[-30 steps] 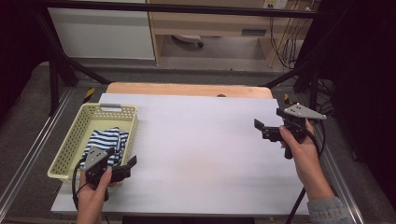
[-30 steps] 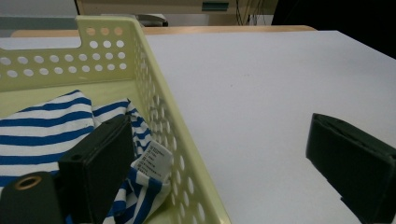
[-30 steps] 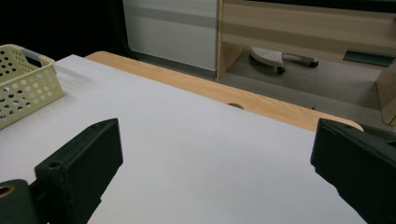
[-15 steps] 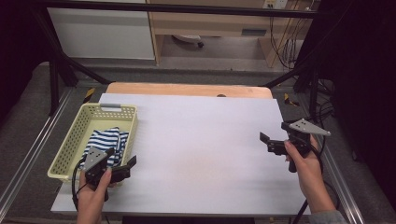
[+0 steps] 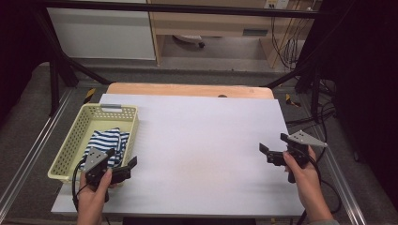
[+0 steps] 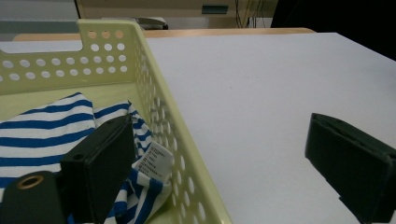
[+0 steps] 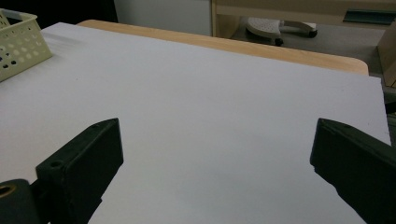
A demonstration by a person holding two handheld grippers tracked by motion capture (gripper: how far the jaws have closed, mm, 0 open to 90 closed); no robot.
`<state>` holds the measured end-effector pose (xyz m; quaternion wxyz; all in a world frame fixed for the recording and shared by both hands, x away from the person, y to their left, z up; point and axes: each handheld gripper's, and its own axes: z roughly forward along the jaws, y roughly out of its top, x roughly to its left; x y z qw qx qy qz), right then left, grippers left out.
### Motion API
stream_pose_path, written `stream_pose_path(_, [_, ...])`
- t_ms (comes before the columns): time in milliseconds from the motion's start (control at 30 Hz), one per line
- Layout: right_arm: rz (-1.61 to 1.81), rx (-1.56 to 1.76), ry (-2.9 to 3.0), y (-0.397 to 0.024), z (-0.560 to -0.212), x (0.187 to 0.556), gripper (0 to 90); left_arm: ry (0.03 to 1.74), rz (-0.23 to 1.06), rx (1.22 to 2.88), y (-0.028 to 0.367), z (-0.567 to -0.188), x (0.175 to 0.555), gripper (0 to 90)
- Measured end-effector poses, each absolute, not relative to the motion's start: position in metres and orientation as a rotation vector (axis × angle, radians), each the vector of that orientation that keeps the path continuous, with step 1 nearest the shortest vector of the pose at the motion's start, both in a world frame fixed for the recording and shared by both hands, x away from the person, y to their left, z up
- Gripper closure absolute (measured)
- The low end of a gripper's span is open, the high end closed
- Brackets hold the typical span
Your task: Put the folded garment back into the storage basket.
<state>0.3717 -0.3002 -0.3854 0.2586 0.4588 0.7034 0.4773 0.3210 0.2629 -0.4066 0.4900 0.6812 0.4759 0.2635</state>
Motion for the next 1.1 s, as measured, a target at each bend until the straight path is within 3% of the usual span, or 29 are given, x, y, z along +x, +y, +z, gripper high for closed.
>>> stream_pose_path(1100, [1.305,1.254,2.085,-0.265,-0.446,0.339,3.0,1.157,0.639,1.652,0.263,-0.406,0.321,8.5])
